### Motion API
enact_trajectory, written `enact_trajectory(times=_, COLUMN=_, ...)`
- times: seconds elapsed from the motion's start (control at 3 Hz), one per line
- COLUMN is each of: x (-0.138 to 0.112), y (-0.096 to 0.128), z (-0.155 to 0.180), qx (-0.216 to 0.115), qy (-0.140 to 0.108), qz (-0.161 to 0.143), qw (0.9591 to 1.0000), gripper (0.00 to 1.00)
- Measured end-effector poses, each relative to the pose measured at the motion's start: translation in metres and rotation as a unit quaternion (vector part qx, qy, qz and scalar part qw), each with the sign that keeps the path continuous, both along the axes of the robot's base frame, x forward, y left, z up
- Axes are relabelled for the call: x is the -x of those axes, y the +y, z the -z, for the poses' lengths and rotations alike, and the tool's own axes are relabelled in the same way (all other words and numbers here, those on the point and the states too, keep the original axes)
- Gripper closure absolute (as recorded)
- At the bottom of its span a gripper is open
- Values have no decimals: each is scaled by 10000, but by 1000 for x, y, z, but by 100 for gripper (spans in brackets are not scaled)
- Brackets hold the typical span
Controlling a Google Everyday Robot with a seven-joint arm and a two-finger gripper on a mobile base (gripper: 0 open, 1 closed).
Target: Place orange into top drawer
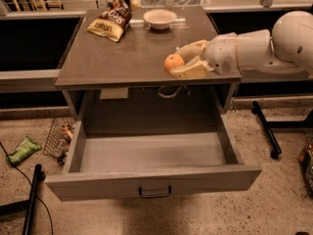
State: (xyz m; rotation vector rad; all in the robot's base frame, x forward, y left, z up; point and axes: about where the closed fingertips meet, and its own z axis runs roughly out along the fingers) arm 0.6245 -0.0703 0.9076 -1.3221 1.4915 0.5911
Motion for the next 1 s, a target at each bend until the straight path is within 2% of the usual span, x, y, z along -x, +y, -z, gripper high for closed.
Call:
enact_trajectory(times=0.33, x=34, y=11, z=22, qx=68, qy=159, qz=-43, qw=9998, gripper=100)
enact_trajectory(times=0.67, x=59, y=17, z=95, qx=60, qy=826, qz=90, qw=9965, gripper=100)
enact_trajectory(times=1.0, x=65, y=17, z=145, qx=62, qy=1206, qz=219, qw=9924, gripper=100)
